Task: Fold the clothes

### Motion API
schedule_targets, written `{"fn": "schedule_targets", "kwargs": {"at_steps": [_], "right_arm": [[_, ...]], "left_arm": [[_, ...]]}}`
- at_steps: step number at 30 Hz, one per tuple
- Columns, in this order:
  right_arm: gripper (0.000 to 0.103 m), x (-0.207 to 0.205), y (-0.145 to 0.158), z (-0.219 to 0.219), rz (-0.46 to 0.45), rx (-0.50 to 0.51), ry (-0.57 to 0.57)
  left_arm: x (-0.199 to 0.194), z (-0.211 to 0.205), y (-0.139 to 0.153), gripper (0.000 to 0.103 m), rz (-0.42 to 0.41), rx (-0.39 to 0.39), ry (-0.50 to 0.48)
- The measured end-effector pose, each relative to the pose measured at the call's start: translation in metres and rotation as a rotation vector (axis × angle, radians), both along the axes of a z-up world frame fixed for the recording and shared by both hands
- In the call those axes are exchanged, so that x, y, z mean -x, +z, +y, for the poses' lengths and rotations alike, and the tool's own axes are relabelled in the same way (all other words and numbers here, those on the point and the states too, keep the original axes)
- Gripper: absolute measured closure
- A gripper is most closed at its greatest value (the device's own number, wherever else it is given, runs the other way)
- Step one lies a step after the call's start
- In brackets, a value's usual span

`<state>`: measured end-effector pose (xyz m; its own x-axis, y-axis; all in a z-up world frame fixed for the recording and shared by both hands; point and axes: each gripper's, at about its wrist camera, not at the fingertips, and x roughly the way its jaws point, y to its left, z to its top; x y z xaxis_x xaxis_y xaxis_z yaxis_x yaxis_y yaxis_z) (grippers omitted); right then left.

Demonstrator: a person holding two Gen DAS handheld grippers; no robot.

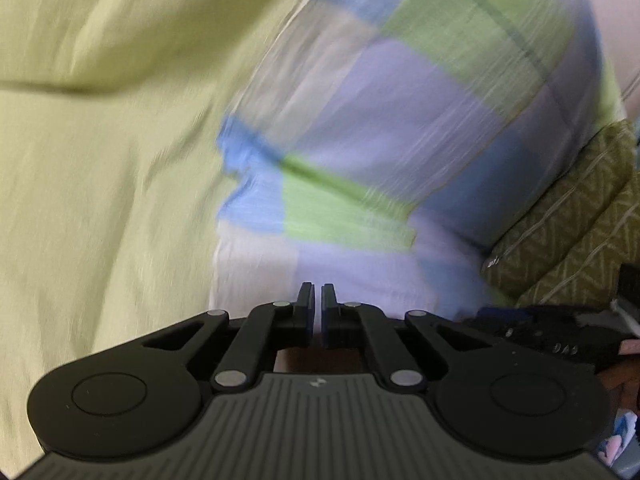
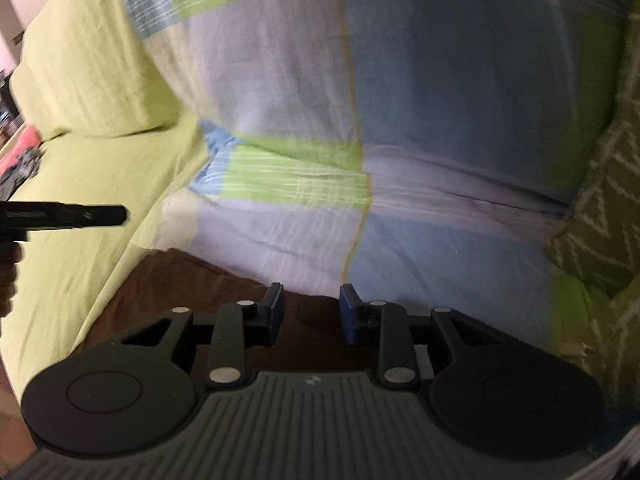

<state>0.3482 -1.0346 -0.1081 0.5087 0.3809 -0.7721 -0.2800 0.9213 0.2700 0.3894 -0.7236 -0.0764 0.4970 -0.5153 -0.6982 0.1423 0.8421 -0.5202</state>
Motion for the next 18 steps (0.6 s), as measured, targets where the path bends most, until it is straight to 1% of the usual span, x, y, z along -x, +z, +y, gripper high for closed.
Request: {"fn": "schedule_targets", "kwargs": {"at_steps": [1, 3, 4, 5, 9, 12, 13, 16, 17, 18], "right_arm": [[0.077, -0.001, 0.001, 0.003, -0.002, 0.002, 0.021], [0.075, -0.002, 0.005, 0.007, -0.008, 0.005, 0.055], [0.074, -0.002, 0.006, 0.009, -0.007, 0.004, 0.065], [0.073, -0.003, 0.006, 0.012, -0.003, 0.003, 0.072], [0.071, -0.004, 0.008, 0.017, 0.005, -0.008, 0.072], [0.07, -0.002, 0.007, 0.02, 0.009, -0.018, 0.066], [0.07, -0.001, 0.006, 0.02, 0.012, -0.02, 0.064], [0.069, 0.001, 0.003, 0.022, 0.02, -0.025, 0.063], [0.069, 0.003, 0.003, 0.022, 0.02, -0.027, 0.062], [0.069, 0.004, 0.003, 0.022, 0.019, -0.029, 0.061]], "left_arm": [[0.002, 0.001, -0.001, 0.102, 0.022, 0.014, 0.003], [0.005, 0.003, -0.003, 0.086, 0.073, 0.036, 0.012], [0.005, 0.004, -0.004, 0.069, 0.081, 0.033, 0.022], [0.005, 0.005, -0.005, 0.064, 0.09, 0.03, 0.033], [-0.004, 0.007, -0.017, 0.066, 0.136, 0.048, 0.037], [-0.011, 0.004, -0.026, 0.068, 0.166, 0.059, 0.005], [-0.012, 0.003, -0.029, 0.07, 0.179, 0.068, -0.003], [-0.012, 0.005, -0.039, 0.07, 0.207, 0.096, -0.002], [-0.012, 0.006, -0.039, 0.078, 0.205, 0.103, -0.005], [-0.012, 0.007, -0.039, 0.088, 0.198, 0.115, -0.015]]}}
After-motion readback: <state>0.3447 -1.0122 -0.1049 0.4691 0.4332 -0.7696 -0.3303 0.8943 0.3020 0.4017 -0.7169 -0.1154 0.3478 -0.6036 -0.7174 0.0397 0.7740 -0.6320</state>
